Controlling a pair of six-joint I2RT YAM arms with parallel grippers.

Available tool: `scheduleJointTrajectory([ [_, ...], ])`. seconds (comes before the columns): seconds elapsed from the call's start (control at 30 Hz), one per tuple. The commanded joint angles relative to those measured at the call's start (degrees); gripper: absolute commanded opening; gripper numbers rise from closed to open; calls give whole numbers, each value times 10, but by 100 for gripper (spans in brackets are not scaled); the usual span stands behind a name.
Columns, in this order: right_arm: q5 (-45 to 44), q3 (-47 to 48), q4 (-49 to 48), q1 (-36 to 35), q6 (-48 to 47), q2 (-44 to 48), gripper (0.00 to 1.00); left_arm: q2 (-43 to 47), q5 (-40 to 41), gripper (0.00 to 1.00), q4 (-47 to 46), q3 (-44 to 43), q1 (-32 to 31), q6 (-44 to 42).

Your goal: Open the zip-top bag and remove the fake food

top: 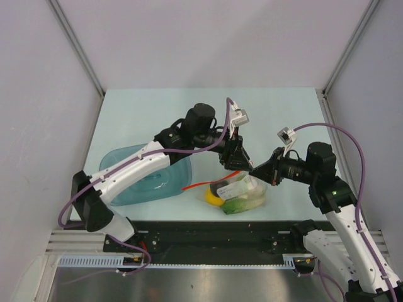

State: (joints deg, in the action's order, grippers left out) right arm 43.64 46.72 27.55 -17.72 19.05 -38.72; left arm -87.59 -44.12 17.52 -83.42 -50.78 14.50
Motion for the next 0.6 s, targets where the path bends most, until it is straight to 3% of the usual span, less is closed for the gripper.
scheduleJointTrajectory([
  [0.0, 12, 4, -27, 4, 6, 6, 0, -9, 9, 54, 13, -28, -2, -15],
  [0.23, 14, -1, -28, 8, 9, 9, 0, -19, 3, 24, 32, -37, -2, -25],
  [0.33, 19, 0, -29, 9, 9, 8, 0, -14, 2, 1, 33, -37, -2, -28],
  [0.43, 19, 6, -29, 8, 2, 5, 0, -10, -4, 0, 31, -36, -2, -32],
  [0.57, 19, 15, -22, 8, -4, -5, 8, -6, -11, 0, 29, -34, -2, -35],
])
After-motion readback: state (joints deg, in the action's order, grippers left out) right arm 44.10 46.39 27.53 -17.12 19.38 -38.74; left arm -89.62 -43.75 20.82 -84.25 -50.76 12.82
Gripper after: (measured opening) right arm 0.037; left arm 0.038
